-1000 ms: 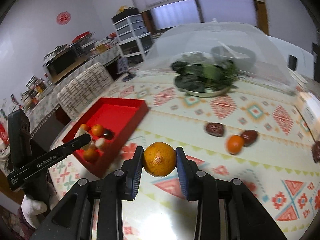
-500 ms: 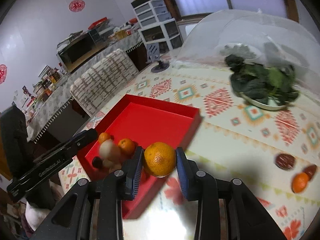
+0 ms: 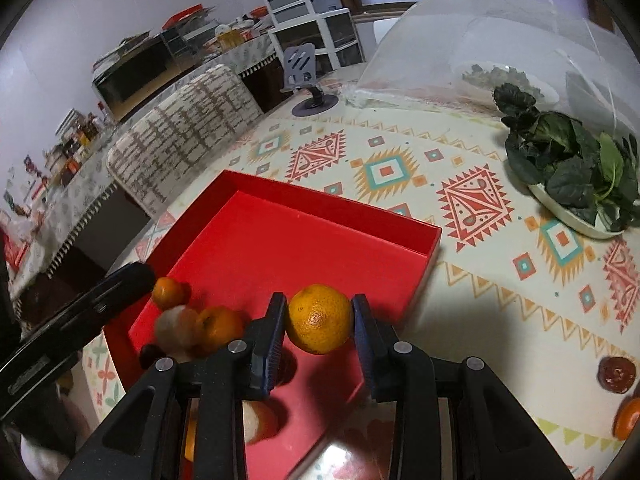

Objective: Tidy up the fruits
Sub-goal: 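Carry both held items over the red tray and open both tools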

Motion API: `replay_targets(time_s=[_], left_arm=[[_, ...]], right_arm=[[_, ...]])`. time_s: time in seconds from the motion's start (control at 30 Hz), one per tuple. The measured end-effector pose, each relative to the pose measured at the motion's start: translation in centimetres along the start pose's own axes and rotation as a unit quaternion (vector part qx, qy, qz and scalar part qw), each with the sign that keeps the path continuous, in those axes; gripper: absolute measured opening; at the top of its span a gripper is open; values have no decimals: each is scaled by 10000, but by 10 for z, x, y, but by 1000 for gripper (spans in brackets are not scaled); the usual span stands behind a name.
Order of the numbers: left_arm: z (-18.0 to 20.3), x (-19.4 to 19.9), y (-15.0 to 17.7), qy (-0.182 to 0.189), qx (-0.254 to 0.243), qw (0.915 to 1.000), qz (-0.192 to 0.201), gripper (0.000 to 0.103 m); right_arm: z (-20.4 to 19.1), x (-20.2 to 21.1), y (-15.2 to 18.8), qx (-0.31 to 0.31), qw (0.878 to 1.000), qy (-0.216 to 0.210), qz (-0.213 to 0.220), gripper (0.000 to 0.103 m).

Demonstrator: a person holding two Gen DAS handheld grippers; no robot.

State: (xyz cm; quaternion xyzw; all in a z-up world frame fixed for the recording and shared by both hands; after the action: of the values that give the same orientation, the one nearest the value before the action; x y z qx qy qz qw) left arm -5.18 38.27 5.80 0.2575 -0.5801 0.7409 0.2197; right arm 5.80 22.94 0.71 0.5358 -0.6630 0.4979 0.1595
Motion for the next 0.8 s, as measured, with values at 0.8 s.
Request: replay_targets(time_s=[0.8], left_arm=[[92, 74, 30, 935, -166, 9952, 244, 77]], right_arm=[[64, 135, 71, -859, 9926, -48, 858, 65]])
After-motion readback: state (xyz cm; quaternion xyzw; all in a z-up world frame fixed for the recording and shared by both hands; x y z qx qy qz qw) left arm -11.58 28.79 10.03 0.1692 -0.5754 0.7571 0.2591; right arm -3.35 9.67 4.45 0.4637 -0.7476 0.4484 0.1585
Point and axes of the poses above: each gripper's, at about its wrist camera, not at the fingertips, and x roughly against the way its jaws point, z to its right, y to its underside, the point moved 3 cm from there along -x, roughly the way its jaws point, and after that the axes turned 12 degrees about -x, right-handed, at the moved point
